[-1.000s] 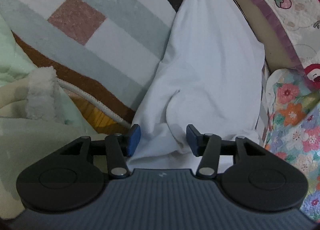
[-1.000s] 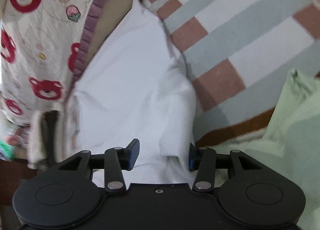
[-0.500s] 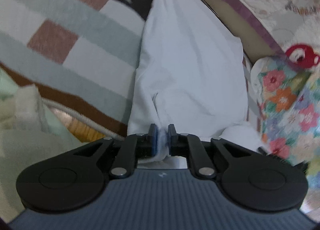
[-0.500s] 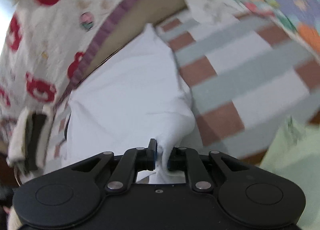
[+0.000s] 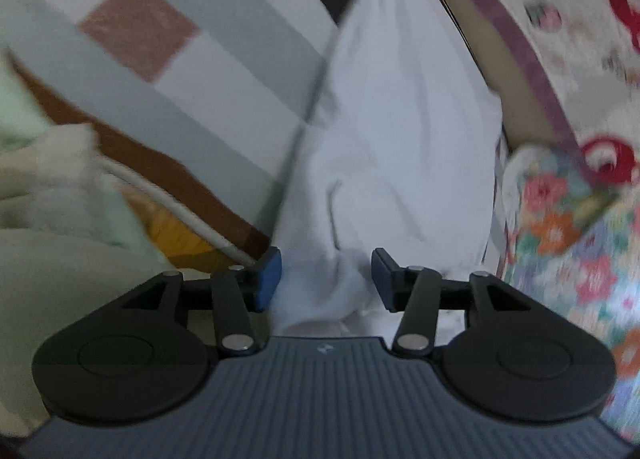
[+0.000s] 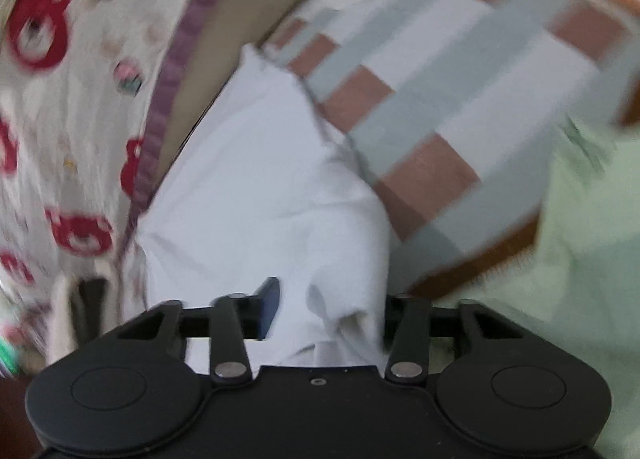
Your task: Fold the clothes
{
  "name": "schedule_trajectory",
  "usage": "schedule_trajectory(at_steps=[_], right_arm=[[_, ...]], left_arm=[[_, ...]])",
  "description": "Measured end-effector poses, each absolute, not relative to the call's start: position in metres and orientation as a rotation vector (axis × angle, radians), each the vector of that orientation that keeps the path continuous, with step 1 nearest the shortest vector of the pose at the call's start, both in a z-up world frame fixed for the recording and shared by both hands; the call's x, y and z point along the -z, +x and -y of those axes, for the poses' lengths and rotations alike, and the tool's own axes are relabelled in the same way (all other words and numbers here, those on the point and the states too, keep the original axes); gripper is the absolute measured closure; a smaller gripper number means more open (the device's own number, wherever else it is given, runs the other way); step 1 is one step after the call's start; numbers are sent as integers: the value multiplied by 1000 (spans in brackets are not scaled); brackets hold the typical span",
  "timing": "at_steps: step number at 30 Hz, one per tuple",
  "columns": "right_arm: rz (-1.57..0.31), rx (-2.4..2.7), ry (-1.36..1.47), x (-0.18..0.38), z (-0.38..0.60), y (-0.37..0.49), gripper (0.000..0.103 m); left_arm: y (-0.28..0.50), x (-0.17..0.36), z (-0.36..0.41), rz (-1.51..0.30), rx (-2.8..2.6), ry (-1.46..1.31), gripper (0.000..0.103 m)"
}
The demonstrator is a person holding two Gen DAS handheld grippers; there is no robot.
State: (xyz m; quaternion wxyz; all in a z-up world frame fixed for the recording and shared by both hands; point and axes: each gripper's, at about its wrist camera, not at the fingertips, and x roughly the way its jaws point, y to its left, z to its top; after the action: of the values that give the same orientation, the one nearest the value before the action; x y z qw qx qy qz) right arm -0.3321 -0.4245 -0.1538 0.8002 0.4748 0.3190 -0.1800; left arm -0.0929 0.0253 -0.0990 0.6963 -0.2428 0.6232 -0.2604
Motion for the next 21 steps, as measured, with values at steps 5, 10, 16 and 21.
schedule_trajectory(at_steps=[5,10,16,21], right_arm=[[-573,342,681,102,408,-310,91],[-656,378,633,104,408,-323,89],[-715,423,771,132,415,-333,86],[-748,454,814,136,420,-339,53]], left_arm=[[-118,69,9,-1199,658,-227,93],[-118,68,1,-1214,655,-277,92],[-110,84,-6,-1299,640,-377,89],[-104,95,-8,-1345,635,-437,75]])
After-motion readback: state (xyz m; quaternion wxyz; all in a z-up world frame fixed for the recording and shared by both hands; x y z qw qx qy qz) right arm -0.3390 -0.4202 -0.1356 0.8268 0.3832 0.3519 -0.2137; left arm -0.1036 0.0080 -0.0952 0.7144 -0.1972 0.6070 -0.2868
